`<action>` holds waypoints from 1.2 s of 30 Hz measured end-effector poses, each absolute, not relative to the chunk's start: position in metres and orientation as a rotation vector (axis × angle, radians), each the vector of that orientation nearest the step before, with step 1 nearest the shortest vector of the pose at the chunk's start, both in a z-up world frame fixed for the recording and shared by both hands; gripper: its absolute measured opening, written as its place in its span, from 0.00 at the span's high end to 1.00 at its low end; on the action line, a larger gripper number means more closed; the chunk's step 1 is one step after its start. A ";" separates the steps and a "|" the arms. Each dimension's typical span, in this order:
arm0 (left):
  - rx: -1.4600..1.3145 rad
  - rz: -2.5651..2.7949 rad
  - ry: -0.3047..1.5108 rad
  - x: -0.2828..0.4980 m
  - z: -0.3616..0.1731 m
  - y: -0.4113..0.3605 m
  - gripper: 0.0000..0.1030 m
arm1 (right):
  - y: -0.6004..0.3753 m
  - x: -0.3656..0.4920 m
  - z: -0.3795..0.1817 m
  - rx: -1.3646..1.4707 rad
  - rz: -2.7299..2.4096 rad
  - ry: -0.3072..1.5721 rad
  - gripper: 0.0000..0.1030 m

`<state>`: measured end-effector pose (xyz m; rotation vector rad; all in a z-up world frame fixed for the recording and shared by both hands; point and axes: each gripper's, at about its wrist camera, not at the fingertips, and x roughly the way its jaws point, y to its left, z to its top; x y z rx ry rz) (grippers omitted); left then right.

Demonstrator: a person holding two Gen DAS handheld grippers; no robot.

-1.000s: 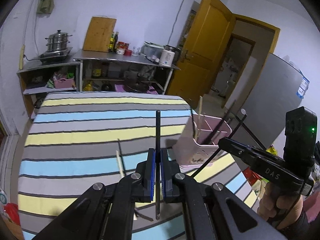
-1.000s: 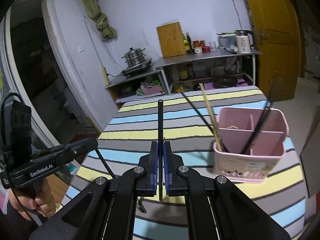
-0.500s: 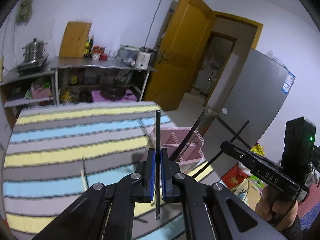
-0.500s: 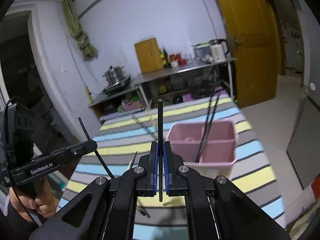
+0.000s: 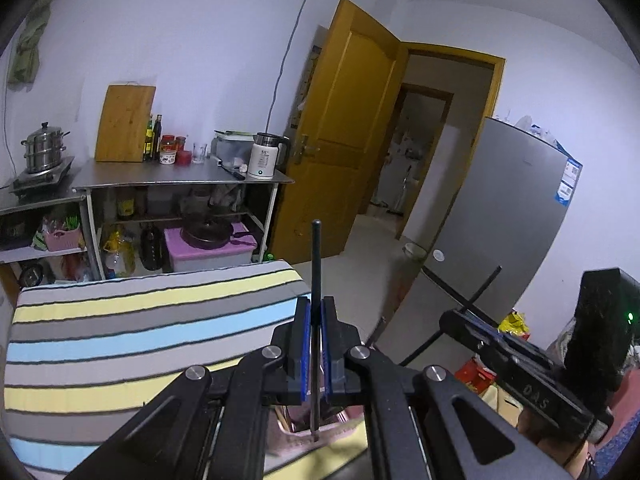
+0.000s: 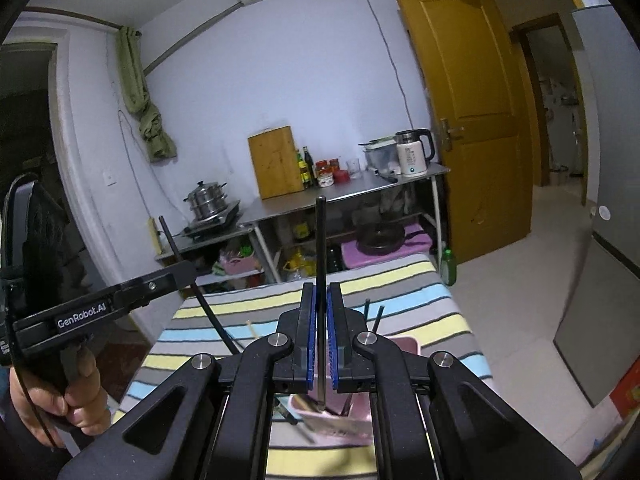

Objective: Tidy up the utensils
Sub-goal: 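Lower both black chopsticks into the pink holder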

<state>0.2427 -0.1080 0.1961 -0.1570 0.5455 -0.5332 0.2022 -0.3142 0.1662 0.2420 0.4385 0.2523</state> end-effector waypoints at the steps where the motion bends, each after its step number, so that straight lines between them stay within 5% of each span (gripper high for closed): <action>1: -0.156 -0.530 0.545 0.248 0.194 -0.110 0.96 | -0.314 0.205 0.164 0.245 0.250 0.441 0.95; 22: -0.053 -0.505 0.606 0.292 0.119 -0.140 0.96 | -0.305 0.235 0.097 0.242 0.226 0.533 0.95; 36: -0.071 -0.484 0.584 0.279 0.124 -0.122 0.94 | -0.305 0.231 0.091 0.243 0.217 0.575 0.88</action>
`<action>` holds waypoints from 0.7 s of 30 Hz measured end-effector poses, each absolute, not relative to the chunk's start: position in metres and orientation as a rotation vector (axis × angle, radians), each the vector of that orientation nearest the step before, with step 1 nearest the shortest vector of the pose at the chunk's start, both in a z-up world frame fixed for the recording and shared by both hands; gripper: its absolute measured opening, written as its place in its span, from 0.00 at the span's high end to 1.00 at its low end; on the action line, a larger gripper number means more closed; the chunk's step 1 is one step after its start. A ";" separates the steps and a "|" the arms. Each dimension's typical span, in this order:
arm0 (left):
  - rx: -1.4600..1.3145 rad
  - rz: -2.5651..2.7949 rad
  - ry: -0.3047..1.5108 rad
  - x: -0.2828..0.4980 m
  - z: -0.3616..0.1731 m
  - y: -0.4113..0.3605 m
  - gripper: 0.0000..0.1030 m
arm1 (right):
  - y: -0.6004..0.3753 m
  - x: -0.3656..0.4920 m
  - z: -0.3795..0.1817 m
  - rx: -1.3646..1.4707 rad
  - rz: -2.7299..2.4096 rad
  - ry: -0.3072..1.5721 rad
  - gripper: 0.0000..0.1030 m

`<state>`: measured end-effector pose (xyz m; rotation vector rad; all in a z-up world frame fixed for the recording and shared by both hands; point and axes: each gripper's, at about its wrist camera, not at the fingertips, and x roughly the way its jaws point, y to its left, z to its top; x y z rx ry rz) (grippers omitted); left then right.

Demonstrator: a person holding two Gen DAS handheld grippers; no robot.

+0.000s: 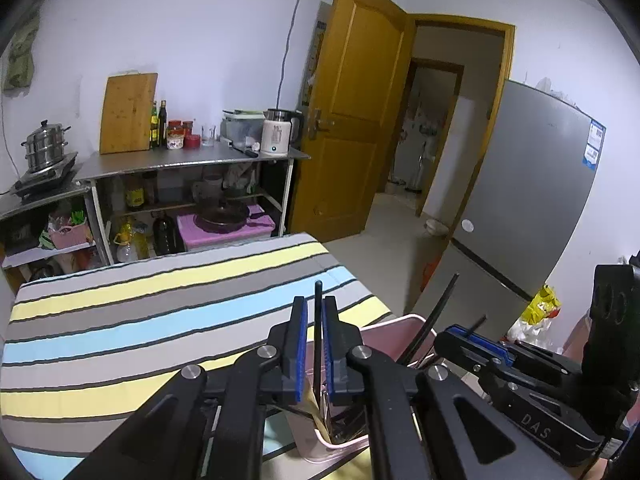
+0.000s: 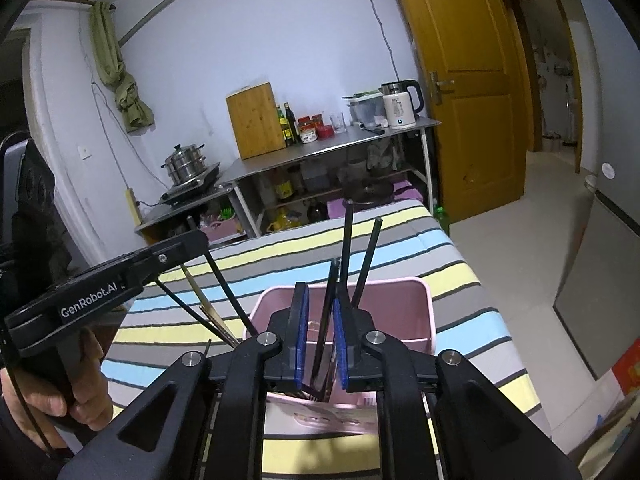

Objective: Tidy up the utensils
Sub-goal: 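Lower both black chopsticks into the pink holder, then open both tools and move them back down to the bed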

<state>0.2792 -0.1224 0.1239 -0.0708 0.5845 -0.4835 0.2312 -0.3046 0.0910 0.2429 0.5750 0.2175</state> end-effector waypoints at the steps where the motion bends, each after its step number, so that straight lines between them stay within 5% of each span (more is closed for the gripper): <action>1: -0.071 -0.482 0.578 0.277 0.127 -0.121 0.94 | -0.305 0.229 0.093 0.240 0.215 0.570 0.88; 21: -0.135 -0.436 0.507 0.199 0.150 -0.054 0.93 | -0.313 0.186 0.121 0.232 0.181 0.508 0.88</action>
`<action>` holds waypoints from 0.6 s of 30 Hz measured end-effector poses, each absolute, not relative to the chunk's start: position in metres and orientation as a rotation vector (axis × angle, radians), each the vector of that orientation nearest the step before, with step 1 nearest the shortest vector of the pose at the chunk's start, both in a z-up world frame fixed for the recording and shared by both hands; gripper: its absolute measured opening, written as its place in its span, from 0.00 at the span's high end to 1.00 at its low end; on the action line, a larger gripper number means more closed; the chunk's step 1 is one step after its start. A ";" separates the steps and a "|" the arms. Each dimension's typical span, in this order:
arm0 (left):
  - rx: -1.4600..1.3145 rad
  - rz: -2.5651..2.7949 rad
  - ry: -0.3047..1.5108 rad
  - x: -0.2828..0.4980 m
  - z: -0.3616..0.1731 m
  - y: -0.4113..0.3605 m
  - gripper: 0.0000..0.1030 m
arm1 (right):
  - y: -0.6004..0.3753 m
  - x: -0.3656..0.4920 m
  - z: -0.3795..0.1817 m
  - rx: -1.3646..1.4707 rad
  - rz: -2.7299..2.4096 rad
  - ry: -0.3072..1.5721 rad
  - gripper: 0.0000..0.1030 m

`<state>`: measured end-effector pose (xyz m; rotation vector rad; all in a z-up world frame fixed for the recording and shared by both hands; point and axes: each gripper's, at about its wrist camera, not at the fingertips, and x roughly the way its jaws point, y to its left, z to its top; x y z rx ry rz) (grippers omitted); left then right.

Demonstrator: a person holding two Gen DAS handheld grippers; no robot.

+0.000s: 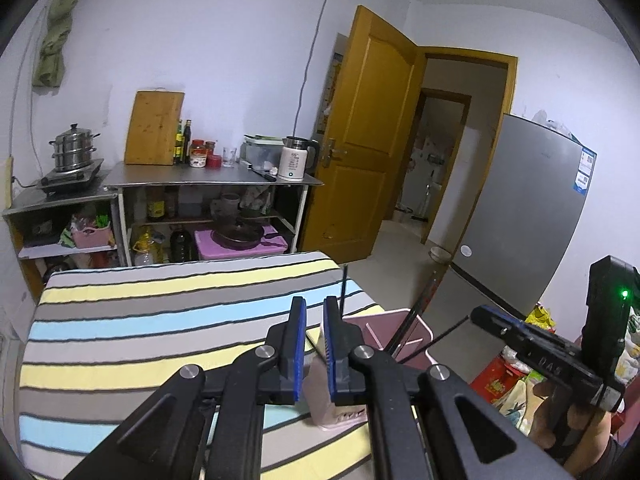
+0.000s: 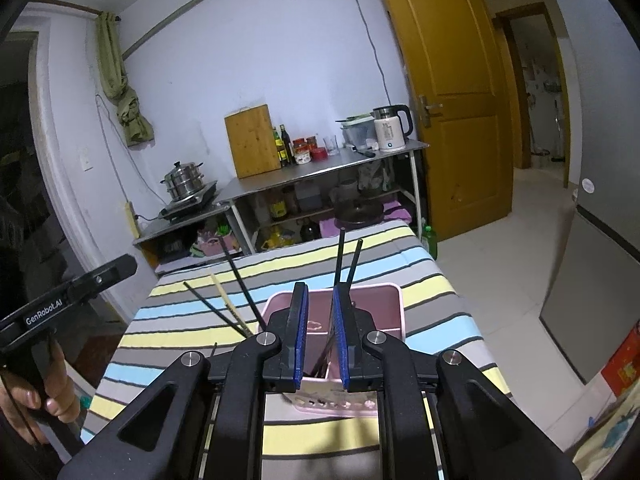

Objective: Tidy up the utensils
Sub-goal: 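Open both tools and move them back down to the bed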

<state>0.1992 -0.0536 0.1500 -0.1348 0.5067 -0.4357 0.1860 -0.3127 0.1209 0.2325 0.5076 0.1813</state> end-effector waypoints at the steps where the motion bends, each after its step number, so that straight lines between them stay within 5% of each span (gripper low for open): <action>1: -0.137 -0.432 0.507 0.196 0.149 -0.050 0.93 | -0.312 0.183 0.122 0.232 0.186 0.503 0.88; 18: -0.198 -0.291 0.638 0.145 0.081 0.025 0.93 | -0.266 0.150 0.098 0.201 0.331 0.562 0.87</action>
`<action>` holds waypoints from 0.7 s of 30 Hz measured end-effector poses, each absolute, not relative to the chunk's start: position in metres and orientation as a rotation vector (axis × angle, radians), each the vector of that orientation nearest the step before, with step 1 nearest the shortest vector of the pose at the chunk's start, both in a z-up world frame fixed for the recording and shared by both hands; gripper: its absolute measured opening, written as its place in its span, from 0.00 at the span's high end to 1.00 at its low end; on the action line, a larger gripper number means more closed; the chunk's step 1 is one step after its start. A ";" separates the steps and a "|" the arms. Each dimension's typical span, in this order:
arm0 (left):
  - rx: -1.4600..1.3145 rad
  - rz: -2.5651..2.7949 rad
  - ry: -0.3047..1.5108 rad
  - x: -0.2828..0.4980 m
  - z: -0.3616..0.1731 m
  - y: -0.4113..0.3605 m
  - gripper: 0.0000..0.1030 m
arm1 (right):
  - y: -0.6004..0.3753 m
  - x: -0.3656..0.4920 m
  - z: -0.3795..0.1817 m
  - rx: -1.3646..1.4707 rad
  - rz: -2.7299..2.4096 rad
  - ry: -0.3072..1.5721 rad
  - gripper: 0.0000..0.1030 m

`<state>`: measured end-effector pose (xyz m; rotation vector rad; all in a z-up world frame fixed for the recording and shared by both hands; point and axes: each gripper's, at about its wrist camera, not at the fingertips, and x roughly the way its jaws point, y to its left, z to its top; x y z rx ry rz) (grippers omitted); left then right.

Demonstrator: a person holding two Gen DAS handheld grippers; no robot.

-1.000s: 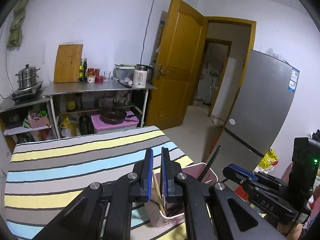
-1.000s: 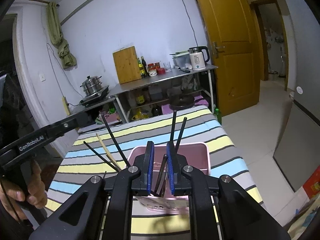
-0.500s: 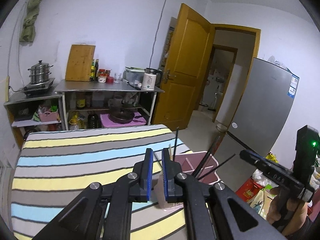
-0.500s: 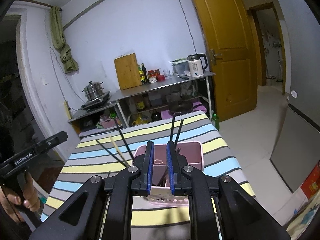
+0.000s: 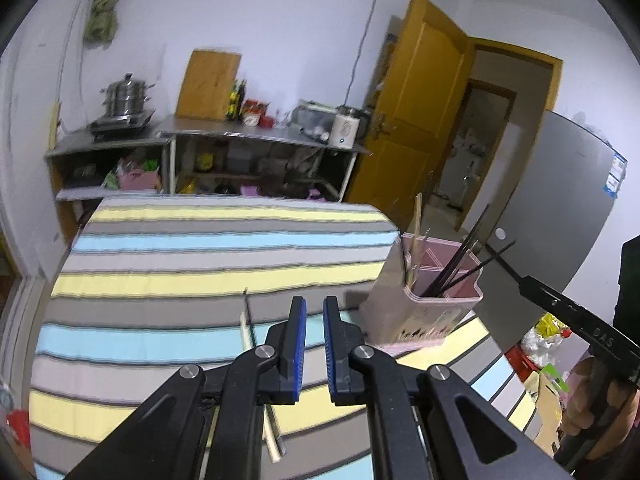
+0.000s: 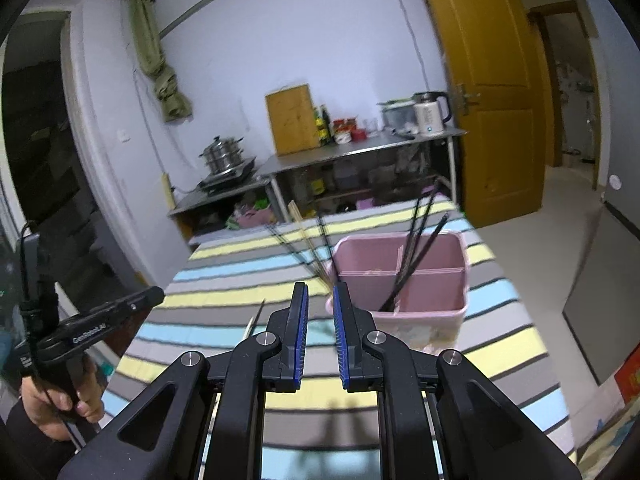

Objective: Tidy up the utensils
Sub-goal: 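Open both tools and move them back down to the bed, then grasp a wooden chopstick with the left tool while the right tool reaches a black chopstick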

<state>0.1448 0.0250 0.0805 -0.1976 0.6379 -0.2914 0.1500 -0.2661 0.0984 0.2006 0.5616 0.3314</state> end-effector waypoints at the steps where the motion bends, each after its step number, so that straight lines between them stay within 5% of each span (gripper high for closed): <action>1: -0.199 -0.285 0.646 0.144 0.076 0.026 0.93 | -0.264 0.149 0.096 0.199 0.337 0.567 0.87; 16: -0.230 -0.210 0.798 0.158 0.003 0.044 0.92 | -0.217 0.151 0.043 0.156 0.426 0.702 0.88; 21: -0.227 -0.194 0.853 0.182 -0.024 0.043 0.85 | -0.206 0.161 0.027 0.143 0.450 0.748 0.88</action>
